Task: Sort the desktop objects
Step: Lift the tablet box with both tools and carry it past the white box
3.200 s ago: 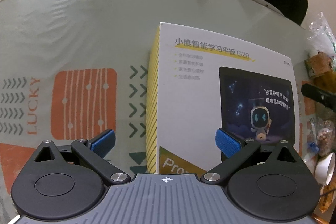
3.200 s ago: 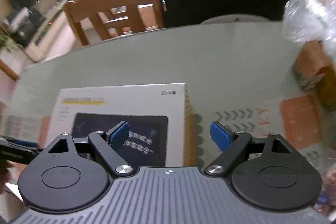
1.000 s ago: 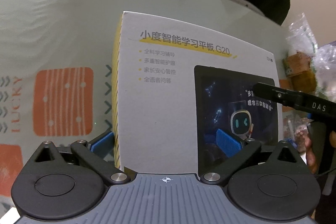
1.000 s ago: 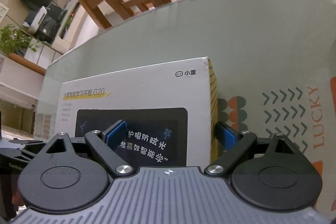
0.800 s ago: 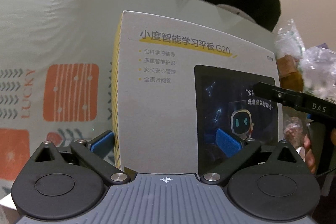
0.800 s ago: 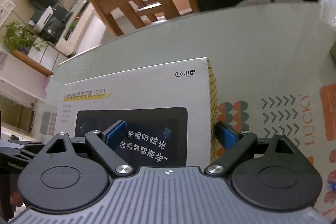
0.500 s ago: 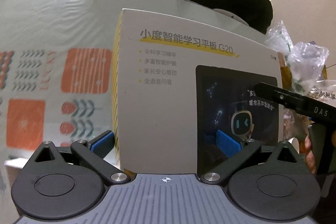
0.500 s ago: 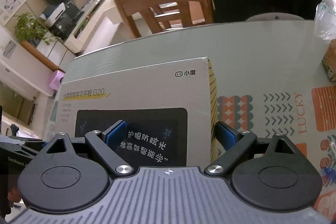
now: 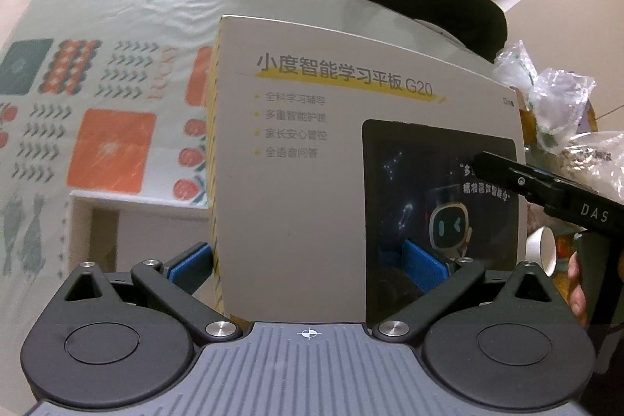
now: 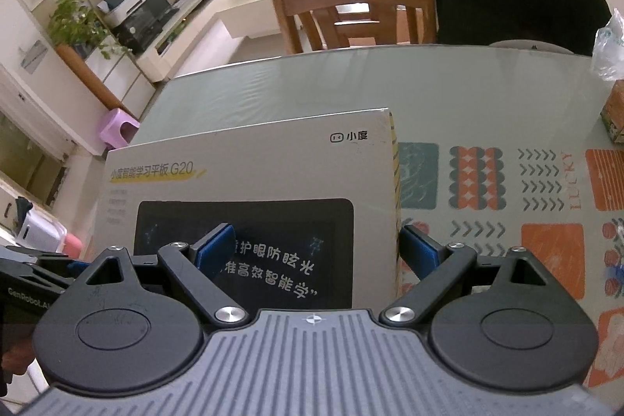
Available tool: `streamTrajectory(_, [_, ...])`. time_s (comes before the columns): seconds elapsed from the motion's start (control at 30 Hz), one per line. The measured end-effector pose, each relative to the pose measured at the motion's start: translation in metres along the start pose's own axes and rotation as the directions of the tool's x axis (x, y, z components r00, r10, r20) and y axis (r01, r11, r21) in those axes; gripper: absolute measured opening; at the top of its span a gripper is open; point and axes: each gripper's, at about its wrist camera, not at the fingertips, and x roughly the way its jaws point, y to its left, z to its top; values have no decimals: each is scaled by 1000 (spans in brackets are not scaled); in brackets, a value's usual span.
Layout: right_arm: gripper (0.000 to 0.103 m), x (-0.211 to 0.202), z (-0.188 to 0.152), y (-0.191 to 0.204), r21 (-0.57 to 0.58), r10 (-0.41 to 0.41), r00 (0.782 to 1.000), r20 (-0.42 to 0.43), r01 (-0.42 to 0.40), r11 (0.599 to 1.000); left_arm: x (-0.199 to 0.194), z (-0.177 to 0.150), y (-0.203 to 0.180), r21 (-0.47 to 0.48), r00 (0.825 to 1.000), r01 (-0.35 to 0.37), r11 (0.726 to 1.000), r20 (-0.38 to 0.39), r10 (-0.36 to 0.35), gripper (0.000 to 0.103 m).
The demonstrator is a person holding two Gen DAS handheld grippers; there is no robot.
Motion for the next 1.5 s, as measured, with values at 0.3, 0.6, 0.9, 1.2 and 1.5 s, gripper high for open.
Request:
streamTrajectory(0.3, [103,-23,-57,74,19,-40,999,22,40,999,-44,-47,55,36,1000,25,999,-4,-25,103])
streamTrajectory(0.6, [103,-31,-128,136,59,-42,999,2,42,997,-79,-104,116,41,1000,9,999,-28,-7,103])
streamTrajectory(0.9, [103,-45,-184,168,104,-64,997,-30,67,992,-93,-146,131,53,997,6,999,-81,-2,103])
streamTrajectory(1.2, [103,-64,-220,169,121,-68,997,-40,73,990,-98,-184,121,56,997,-13,998,-72,17,103])
streamTrajectory(1.5, [103,-72,-252,169,98,-49,995,-83,57,994,-97,-226,115,4,995,-49,999,-91,49,103])
